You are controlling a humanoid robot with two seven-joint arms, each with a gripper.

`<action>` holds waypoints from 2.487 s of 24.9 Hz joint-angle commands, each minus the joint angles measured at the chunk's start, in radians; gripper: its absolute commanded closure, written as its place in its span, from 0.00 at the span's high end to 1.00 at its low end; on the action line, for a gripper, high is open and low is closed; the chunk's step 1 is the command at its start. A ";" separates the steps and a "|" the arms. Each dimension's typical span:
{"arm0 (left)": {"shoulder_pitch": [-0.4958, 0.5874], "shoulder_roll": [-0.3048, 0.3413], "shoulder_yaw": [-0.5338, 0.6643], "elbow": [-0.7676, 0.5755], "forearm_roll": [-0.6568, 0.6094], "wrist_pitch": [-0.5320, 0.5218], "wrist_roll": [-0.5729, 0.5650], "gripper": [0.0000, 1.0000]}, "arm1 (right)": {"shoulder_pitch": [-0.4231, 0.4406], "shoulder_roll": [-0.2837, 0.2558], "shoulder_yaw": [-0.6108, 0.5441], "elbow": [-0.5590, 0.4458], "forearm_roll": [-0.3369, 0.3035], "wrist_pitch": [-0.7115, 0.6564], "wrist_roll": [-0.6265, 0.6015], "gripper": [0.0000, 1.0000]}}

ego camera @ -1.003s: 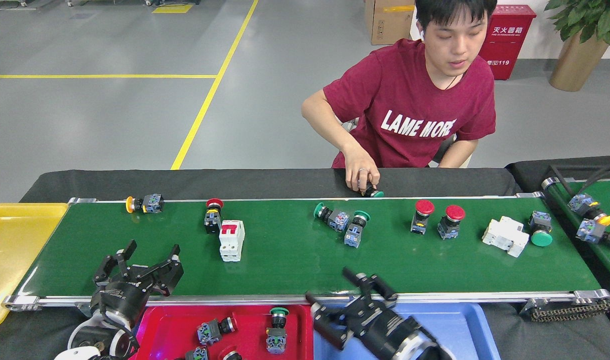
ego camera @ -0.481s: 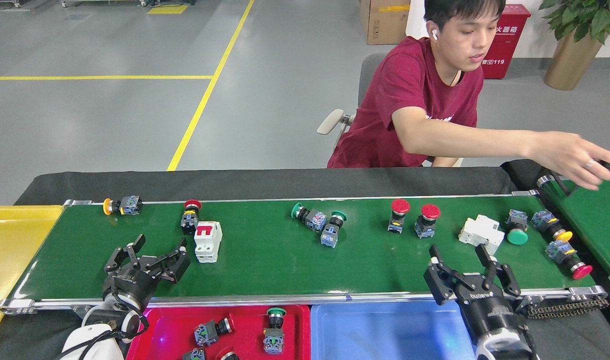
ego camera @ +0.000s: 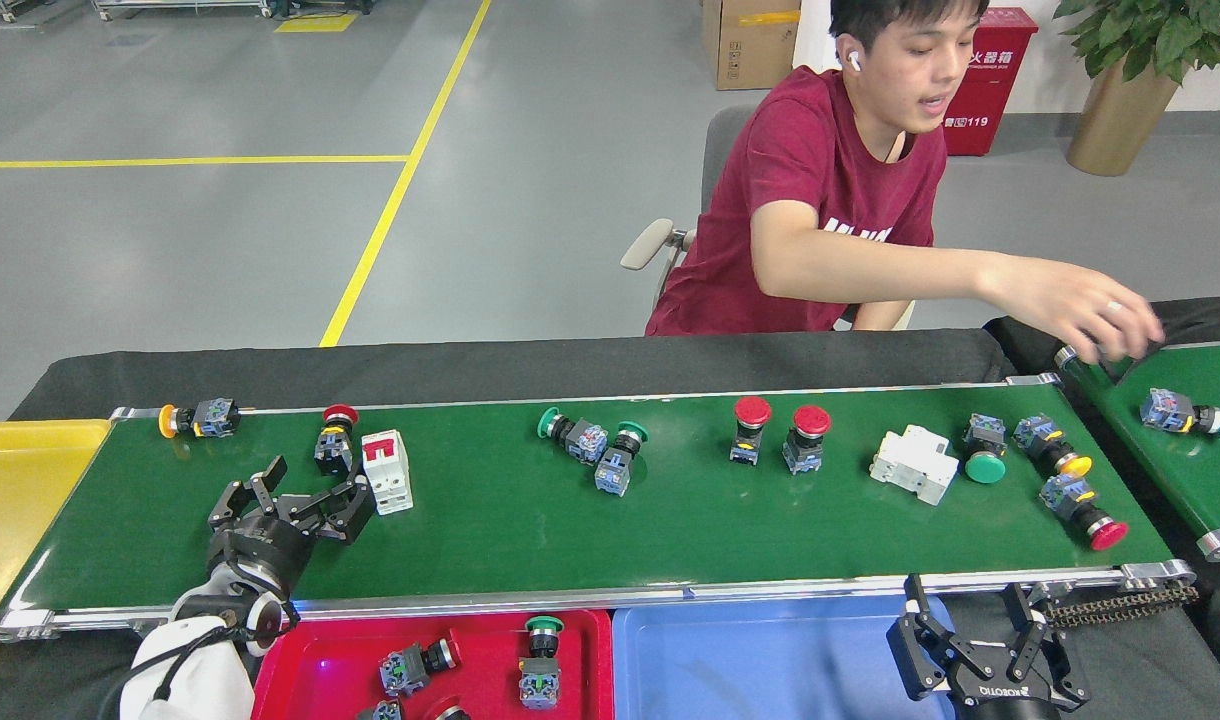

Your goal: Pick switch part from conveyor to tray

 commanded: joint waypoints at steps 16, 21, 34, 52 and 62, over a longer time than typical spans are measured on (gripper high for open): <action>-0.078 0.016 -0.001 0.163 0.001 0.014 0.129 0.01 | -0.465 0.144 0.360 0.386 0.112 0.235 0.100 0.98; 0.143 0.053 0.002 -0.181 0.007 -0.368 0.128 0.02 | -0.645 0.198 0.397 0.651 0.101 0.321 0.100 0.98; 0.620 0.102 0.085 -0.705 0.076 -0.519 0.117 1.00 | -0.775 0.182 0.400 0.857 0.051 0.171 0.085 0.05; 0.650 -0.007 0.301 -0.707 0.084 -0.250 0.114 1.00 | -0.269 0.116 0.401 0.056 0.003 -0.389 0.242 0.04; 0.279 0.139 0.110 -0.323 0.044 -0.250 0.057 1.00 | -0.250 0.198 0.500 0.050 0.008 -0.309 0.309 1.00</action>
